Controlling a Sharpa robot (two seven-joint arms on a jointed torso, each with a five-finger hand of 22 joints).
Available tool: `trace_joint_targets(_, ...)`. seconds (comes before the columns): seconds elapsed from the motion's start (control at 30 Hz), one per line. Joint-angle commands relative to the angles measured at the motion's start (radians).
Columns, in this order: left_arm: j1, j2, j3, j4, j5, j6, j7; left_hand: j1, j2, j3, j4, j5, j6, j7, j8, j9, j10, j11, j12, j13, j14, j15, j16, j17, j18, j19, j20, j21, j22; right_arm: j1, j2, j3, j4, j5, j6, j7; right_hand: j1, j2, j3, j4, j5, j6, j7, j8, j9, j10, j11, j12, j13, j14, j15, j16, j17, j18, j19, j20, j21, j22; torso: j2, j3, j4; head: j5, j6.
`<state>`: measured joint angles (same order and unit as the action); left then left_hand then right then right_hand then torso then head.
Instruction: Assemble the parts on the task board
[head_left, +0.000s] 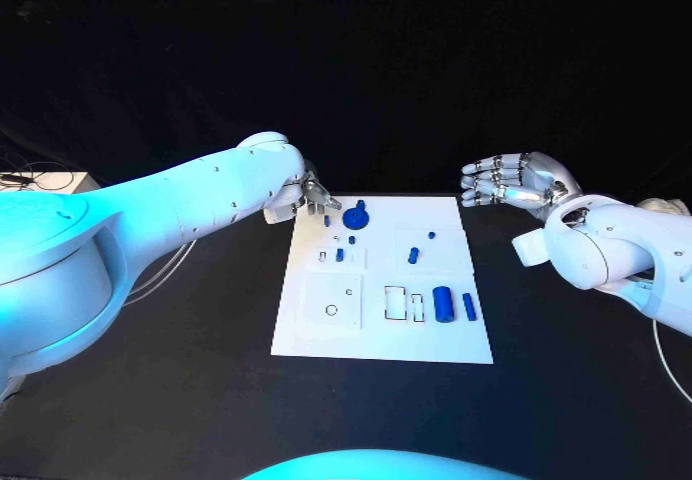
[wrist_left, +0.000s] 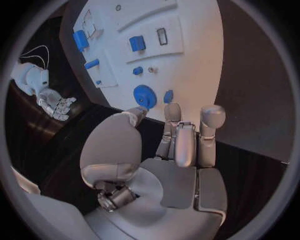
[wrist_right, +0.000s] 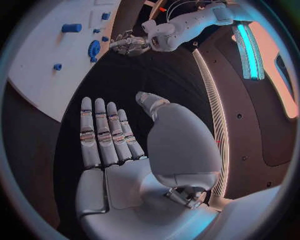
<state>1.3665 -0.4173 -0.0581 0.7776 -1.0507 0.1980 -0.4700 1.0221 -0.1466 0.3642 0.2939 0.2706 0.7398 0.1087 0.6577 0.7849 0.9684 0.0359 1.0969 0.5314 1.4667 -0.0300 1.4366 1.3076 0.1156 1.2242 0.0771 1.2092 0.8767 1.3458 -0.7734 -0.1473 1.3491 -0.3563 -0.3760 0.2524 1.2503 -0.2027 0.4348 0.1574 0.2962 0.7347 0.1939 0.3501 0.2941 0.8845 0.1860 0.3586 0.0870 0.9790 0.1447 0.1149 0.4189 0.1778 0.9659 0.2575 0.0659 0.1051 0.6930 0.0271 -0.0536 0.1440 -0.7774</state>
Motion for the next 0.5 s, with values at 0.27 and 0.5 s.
trace_joint_targets(0.27,-0.003,0.012,-0.002,-0.051,-0.016,0.010,0.023,0.006,0.005,-0.007,-0.001,0.003,0.005,0.007,-0.004,-0.004,-0.002,0.006,0.006,-0.001,0.018,0.008,0.012,0.067,0.014,0.008,0.006,0.007,0.011,0.003,-0.007,0.001,0.007,-0.003,-0.005,0.011,0.000,0.004,-0.005,-0.001,0.004,0.007,0.055,-0.003,-0.001,0.004,0.005,0.002,-0.002,0.004,0.005,-0.006,-0.002,0.007,-0.004,0.002,0.001,-0.002,0.003,0.0005,-0.0028,-0.005,-0.010)
trace_joint_targets(0.5,-0.005,0.020,-0.002,-0.051,-0.002,0.012,0.020,0.006,0.006,-0.010,-0.002,0.003,0.011,0.006,-0.003,-0.007,-0.002,0.006,0.007,-0.001,0.023,0.008,0.020,0.077,0.012,0.014,0.006,0.015,0.024,0.004,-0.008,0.001,0.008,-0.004,-0.006,0.010,0.000,0.004,-0.005,-0.001,0.004,0.007,0.055,-0.003,-0.001,0.004,0.005,0.002,-0.002,0.004,0.005,-0.006,-0.002,0.007,-0.004,0.002,0.001,-0.002,0.003,0.0003,-0.0016,-0.007,-0.013)
